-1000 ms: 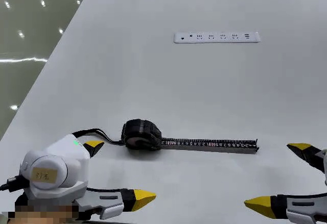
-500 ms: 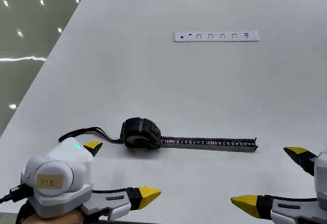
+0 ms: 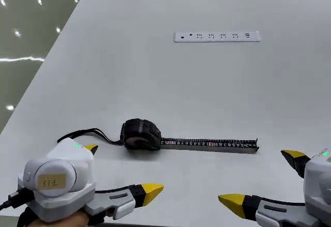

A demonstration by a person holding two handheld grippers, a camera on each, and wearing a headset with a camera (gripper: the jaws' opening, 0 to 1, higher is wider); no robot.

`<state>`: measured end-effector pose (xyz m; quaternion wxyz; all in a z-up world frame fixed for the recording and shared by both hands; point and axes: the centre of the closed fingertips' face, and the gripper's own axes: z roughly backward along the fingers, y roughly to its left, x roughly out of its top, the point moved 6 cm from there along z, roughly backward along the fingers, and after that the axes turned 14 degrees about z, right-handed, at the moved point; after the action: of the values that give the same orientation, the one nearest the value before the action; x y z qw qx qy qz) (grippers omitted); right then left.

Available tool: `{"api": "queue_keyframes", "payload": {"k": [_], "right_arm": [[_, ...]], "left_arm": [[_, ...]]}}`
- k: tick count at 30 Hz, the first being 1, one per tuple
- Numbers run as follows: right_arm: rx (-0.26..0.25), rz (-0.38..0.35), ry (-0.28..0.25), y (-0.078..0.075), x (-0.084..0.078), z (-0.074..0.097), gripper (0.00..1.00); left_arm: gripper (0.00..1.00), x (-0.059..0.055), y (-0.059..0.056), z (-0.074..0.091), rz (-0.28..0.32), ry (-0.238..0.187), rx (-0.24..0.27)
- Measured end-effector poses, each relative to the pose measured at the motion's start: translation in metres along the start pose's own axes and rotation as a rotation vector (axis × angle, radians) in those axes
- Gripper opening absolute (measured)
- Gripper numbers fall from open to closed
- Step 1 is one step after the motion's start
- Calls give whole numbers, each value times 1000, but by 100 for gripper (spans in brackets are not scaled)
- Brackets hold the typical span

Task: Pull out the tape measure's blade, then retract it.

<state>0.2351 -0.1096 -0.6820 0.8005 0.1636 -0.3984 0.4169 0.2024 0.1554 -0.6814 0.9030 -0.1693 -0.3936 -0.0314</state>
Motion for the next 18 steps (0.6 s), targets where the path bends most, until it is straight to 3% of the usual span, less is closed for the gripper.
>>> {"api": "queue_keyframes", "payload": {"k": [9, 18], "right_arm": [[-42, -68, -19, 3, 10, 5, 99], [-52, -96, -16, 6, 16, 7, 99]], "left_arm": [[99, 12, -12, 4, 22, -8, 18], [99, 16, -23, 7, 11, 22, 44]]}}
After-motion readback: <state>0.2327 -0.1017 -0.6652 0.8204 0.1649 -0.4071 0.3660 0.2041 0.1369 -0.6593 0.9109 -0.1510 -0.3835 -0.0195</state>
